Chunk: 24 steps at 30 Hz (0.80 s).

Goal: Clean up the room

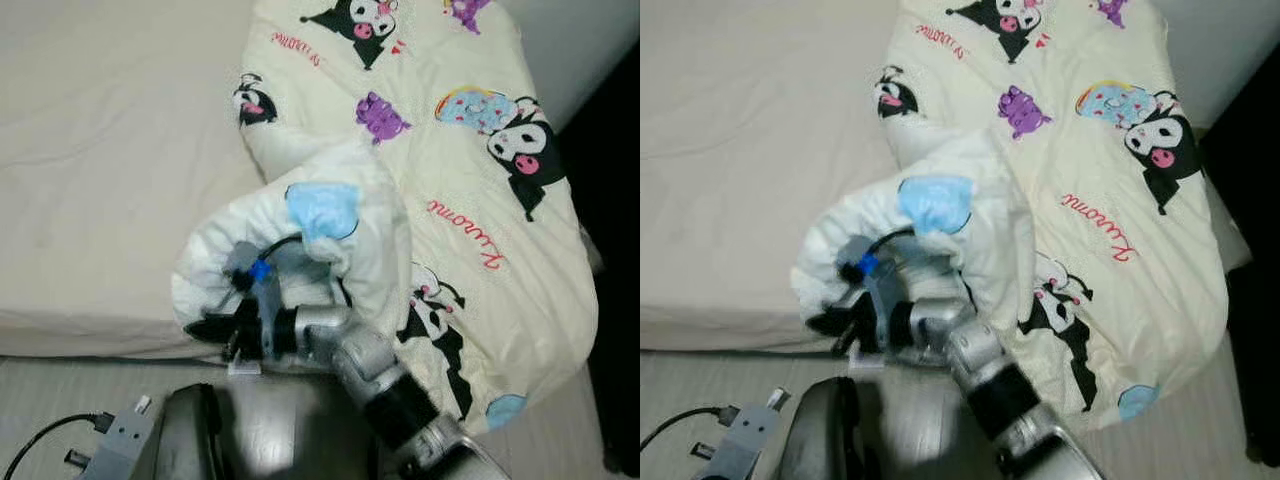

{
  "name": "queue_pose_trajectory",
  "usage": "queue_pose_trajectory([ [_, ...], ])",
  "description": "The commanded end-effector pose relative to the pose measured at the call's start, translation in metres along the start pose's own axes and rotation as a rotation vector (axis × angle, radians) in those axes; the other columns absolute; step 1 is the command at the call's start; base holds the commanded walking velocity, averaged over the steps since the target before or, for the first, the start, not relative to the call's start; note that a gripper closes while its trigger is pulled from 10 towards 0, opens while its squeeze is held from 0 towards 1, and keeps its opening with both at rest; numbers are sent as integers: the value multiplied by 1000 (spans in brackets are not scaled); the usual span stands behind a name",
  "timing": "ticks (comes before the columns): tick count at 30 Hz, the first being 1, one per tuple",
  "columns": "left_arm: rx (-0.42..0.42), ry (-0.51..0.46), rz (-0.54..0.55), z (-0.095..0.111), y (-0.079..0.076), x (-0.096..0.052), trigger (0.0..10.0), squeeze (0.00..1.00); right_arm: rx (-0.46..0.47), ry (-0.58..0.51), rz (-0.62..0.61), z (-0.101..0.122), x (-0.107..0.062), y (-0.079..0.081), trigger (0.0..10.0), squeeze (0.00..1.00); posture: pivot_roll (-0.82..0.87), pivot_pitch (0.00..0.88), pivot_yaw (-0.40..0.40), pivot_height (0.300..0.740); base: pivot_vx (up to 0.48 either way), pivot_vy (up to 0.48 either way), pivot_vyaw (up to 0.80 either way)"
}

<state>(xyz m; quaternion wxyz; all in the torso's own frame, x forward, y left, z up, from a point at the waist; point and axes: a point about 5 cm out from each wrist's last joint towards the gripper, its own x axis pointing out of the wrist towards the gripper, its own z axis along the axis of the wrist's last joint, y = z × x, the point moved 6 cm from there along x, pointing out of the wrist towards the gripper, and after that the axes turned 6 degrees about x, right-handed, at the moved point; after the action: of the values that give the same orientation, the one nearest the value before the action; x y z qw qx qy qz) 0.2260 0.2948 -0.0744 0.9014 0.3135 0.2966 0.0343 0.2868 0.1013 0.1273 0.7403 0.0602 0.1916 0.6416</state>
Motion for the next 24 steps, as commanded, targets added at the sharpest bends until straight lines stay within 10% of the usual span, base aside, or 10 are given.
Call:
queue_pose_trajectory([
  [1,17,62,-12,-20,-3,-8,10000,0,38,-21,231,-2,33,56,0,0,36,285,-11,561,0,0,0],
  [11,24,77,-18,-24,-5,-9,10000,0,86,-12,373,-14,44,85,0,0,43,281,-14,561,0,0,0],
  [12,25,81,-20,-25,-6,-10,10000,0,82,-9,392,-16,46,91,1843,0,43,281,-14,561,0,0,0],
  [14,25,81,-20,-25,-6,-10,10000,0,82,-9,392,-16,46,91,1843,0,43,281,-14,561,0,0,0],
  [15,25,84,-24,-26,-8,-11,10000,0,99,-22,397,-17,49,94,10000,0,41,284,-14,561,0,0,0],
  [16,25,84,-24,-26,-8,-11,10000,0,99,-22,397,-17,49,94,10000,0,41,284,-14,561,0,0,0],
  [17,27,89,-30,-28,-11,-12,10000,0,116,-39,399,-16,50,95,10000,212,41,286,-14,561,0,0,0],
  [18,29,94,-36,-29,-13,-13,10000,0,131,-56,416,-15,50,96,10000,1000,37,287,-14,561,0,0,0],
  [24,38,118,-55,-35,-18,-15,10000,0,120,-34,478,-21,39,102,10000,1000,29,286,-15,561,0,0,0],
])
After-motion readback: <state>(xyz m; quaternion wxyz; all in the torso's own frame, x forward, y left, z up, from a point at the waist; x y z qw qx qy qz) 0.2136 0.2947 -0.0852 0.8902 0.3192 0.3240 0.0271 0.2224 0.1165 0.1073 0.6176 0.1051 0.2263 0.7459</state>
